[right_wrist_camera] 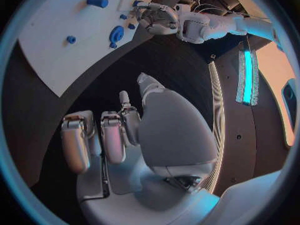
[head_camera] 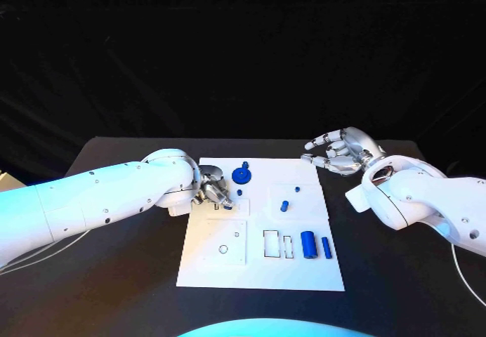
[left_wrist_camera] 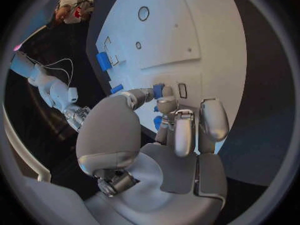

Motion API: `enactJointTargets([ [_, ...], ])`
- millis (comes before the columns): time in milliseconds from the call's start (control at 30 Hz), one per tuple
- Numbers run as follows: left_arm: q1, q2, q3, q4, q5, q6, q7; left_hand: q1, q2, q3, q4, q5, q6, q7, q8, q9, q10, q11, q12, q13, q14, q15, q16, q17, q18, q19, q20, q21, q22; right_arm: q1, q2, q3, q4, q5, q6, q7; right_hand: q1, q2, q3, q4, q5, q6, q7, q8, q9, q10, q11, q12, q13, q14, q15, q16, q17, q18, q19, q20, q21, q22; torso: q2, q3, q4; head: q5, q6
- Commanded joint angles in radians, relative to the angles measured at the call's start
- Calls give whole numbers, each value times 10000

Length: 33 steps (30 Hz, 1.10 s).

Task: Assemble the parts on the task board

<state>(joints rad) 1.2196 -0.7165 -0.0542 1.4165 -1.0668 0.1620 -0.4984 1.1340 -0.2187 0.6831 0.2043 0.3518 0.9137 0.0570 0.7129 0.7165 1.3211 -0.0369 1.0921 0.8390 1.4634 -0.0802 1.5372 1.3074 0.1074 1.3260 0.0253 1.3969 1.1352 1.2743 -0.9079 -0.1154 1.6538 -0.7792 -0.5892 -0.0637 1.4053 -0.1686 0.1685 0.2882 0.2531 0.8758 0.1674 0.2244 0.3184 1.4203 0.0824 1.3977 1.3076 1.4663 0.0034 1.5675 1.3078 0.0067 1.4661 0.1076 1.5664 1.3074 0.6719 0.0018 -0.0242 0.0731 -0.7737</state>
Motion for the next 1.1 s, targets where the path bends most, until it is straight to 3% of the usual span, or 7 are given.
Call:
enactJointTargets([
  [33,-26,36,-22,3,-35,301,-55,-44,44,1966,-1923,41,283,-196,68,-4,30,7,15,-52,883,-76,36,1907,-206,57,8,69,18,-3,5,1,17,-34,141,49,-113,-3,-17,17,-35,53,-35,45,-16,2,-21,1,1090,990,34,-51,2398,-67,1047,31,44,2634,-1,1,7,-3,-9],
  [1100,-22,500,-52,-530,11,863,-117,-386,254,1996,-1797,2,356,-247,152,94,139,-25,72,40,901,-94,65,1977,-209,56,-10,71,34,-18,10,0,30,-35,176,62,-113,-3,-17,17,-35,53,-35,45,-16,2,-21,1,1090,990,34,-51,2398,-67,1047,31,44,2634,1,7,-4,-28,-77],
])
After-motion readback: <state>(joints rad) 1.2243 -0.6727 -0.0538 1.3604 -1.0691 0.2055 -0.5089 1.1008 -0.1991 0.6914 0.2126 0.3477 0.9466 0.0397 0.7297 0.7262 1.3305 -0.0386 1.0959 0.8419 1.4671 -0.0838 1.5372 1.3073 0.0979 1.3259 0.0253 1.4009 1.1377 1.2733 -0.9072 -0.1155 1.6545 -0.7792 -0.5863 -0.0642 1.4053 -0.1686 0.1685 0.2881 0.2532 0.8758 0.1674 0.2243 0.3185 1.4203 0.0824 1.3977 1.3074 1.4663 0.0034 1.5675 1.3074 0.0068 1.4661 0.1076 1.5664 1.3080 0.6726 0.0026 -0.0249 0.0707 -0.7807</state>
